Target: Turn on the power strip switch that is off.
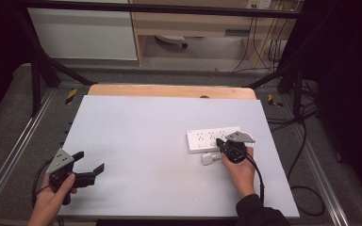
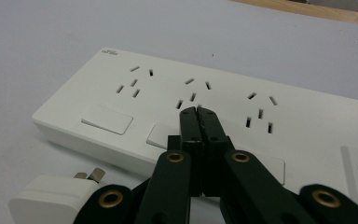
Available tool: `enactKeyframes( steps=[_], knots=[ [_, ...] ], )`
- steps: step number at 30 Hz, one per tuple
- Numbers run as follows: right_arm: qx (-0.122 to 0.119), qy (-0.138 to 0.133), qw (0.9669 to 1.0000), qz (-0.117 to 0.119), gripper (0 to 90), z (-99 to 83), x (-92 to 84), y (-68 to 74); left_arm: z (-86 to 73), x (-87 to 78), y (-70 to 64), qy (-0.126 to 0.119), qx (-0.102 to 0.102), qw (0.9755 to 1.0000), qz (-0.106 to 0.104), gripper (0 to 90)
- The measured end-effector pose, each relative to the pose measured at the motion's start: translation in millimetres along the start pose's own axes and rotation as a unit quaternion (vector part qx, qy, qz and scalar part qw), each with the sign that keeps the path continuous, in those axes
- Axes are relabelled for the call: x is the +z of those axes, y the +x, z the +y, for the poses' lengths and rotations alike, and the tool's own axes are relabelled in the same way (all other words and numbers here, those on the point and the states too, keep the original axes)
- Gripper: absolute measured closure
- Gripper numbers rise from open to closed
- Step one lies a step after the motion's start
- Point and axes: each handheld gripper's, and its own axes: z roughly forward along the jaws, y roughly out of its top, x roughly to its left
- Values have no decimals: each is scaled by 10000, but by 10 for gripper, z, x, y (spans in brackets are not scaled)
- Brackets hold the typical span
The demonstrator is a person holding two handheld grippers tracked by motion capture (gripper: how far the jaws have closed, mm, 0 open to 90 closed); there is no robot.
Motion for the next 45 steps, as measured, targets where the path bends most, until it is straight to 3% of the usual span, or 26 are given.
enactKeyframes(
  steps=[33, 45],
  knots=[
    [74, -15, 10000, 6, 900, 6, 11, -7, -2, -1, 4, -6, -20, 10000, 16, 61],
    [138, -132, 9998, 38, 900, 28, -22, -10, -5, 1, 5, -17, -36, 10000, 25, 61]
  ],
)
